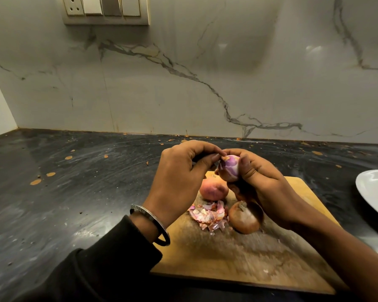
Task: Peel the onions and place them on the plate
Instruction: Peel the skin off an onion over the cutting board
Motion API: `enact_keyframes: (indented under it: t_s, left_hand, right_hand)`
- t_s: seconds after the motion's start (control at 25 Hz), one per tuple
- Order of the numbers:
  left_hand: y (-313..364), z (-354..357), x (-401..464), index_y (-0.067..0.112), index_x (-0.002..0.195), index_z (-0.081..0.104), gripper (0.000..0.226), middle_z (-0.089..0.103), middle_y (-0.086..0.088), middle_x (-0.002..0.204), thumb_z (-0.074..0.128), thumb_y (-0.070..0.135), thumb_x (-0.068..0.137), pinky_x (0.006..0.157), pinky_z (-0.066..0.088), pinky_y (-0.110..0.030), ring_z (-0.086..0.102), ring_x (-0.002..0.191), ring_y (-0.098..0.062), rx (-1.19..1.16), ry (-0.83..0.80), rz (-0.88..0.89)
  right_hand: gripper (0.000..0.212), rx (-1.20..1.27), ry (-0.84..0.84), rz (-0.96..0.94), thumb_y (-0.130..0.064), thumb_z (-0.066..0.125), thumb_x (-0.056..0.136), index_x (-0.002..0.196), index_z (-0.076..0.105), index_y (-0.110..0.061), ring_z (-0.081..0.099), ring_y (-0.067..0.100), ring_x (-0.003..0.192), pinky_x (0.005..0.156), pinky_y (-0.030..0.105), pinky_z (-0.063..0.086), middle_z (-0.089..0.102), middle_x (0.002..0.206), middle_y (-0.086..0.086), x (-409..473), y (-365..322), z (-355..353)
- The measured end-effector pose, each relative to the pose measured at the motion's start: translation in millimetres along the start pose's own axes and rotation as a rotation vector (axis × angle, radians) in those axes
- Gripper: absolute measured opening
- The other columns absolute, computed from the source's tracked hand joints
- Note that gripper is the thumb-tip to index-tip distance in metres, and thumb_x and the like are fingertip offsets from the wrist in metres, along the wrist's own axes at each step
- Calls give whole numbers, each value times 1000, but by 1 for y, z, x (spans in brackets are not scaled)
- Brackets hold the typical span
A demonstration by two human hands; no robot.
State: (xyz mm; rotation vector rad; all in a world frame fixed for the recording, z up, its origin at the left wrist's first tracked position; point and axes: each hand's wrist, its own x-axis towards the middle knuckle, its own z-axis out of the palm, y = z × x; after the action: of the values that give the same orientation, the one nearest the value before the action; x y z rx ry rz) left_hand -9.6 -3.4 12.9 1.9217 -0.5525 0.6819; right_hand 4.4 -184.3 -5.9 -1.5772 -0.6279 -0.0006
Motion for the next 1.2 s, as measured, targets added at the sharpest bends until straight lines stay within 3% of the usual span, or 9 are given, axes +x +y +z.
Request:
enact_keyframes:
  t_s: [0.2, 0.32, 0.56, 0.76, 0.96, 1.08, 1.2]
  left_hand:
    - [0, 3, -2, 16, 100, 72, 12, 70, 7, 93, 64, 11, 93, 72, 58, -22, 67, 86, -4, 50, 42, 32]
    - [0, 6, -3, 18, 100, 70, 11, 69, 8, 93, 63, 12, 93, 72, 59, -25, 67, 87, -6, 4, 81, -7]
    - [-2, 6, -2, 16, 99, 73, 13, 72, 2, 92, 64, 9, 92, 60, 59, -25, 70, 86, -10, -180, 88, -98]
    - [-2, 7, -3, 13, 97, 74, 10, 75, -5, 90, 69, 11, 88, 57, 59, -26, 73, 83, -17, -428, 108, -262]
    - [1, 8, -6, 12, 94, 74, 11, 76, -4, 88, 72, 14, 83, 57, 60, -28, 74, 83, -17, -485, 73, -270]
    - [0, 9, -6, 11, 90, 74, 9, 76, -4, 85, 76, 13, 81, 55, 60, -30, 74, 80, -19, -451, 100, -280]
    - [0, 10, -7, 12, 89, 75, 8, 76, -4, 84, 76, 14, 81, 53, 59, -30, 74, 79, -20, -467, 112, -289]
  right_hand:
    - [36, -86, 4, -48, -29, 41, 99, 126, 57, -11, 62, 0, 76, 61, 14, 48, 68, 90, -12, -1, -2, 3]
    - [31, -191, 21, -117, -24, 45, 101, 128, 55, -13, 59, 1, 73, 59, 13, 47, 65, 91, -16, -2, -4, 6]
    - [35, -306, 77, -176, -27, 53, 93, 127, 53, -18, 59, 7, 82, 67, 18, 49, 61, 104, -7, 0, -3, 7]
    - [43, -384, 167, -222, -35, 68, 78, 117, 51, -34, 65, 13, 98, 80, 30, 58, 61, 113, -6, 0, -4, 7]
    - [50, -464, 217, -253, -41, 75, 69, 109, 45, -39, 67, 18, 89, 69, 41, 59, 58, 111, -5, 0, -4, 7]
    - [51, -541, 241, -289, -39, 79, 70, 107, 43, -41, 65, 20, 92, 68, 38, 57, 58, 111, -2, 0, -1, 6]
    - [54, -626, 275, -339, -30, 84, 73, 109, 44, -35, 62, 17, 91, 66, 26, 55, 57, 109, -2, 1, 3, 5]
